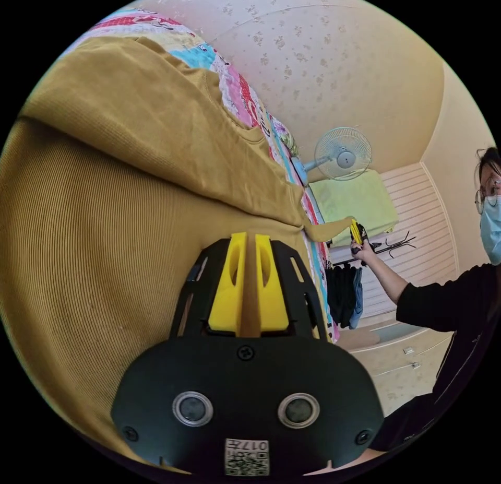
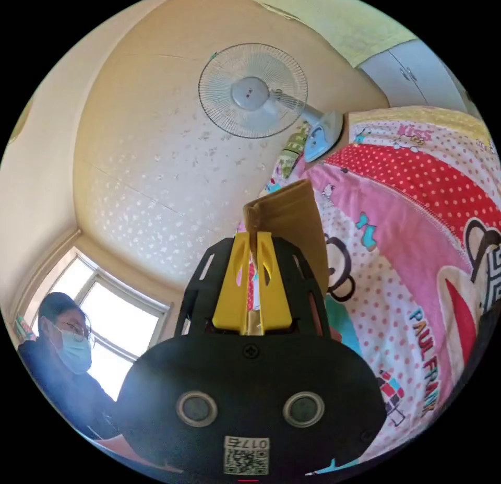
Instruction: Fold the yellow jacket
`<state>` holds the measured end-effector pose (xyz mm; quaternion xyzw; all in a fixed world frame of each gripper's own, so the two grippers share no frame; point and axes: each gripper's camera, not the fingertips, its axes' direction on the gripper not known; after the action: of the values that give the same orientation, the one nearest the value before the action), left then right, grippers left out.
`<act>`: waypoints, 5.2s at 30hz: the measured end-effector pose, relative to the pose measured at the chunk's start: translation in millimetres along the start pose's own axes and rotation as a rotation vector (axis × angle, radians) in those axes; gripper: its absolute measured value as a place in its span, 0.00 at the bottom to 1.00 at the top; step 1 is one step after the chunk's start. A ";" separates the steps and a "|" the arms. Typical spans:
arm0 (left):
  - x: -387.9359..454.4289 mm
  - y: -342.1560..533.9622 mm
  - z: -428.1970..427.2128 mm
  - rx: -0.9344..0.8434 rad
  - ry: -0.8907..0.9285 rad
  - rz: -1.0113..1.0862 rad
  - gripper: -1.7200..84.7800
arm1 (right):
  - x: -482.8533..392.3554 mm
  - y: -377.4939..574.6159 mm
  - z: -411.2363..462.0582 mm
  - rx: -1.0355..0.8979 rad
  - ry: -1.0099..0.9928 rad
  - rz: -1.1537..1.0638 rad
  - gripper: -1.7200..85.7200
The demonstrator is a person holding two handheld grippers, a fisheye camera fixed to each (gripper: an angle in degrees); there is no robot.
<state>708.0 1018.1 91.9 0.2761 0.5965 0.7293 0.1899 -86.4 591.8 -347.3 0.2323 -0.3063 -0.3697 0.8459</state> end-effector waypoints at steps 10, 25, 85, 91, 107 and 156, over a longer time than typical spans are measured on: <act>33.6 32.2 -113.6 0.086 -0.055 0.067 0.10 | -223.8 211.1 268.8 -0.498 -0.391 -0.323 0.06; -17.1 31.6 -237.5 0.250 -0.033 0.007 0.09 | -265.1 410.8 374.3 -0.928 -0.384 -0.419 0.14; 32.0 85.5 -215.4 -0.425 -0.005 -0.291 0.07 | -90.1 259.4 -45.4 -1.027 -0.052 0.151 0.06; 58.5 165.2 -272.3 -0.550 0.012 -0.407 0.07 | -121.7 290.6 -139.9 -1.132 -0.063 0.336 0.06; -110.7 38.6 -176.4 -0.134 0.354 -0.443 0.07 | -13.1 196.9 60.5 -0.637 -0.325 0.573 0.06; -63.8 142.5 -172.3 -0.068 -0.058 -0.265 0.16 | -323.1 267.0 326.4 -1.149 0.066 -0.222 0.14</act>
<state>656.5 816.7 196.1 0.2092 0.5968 0.7094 0.3112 -356.7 950.8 -63.9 -0.2216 -0.0042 -0.5556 0.8013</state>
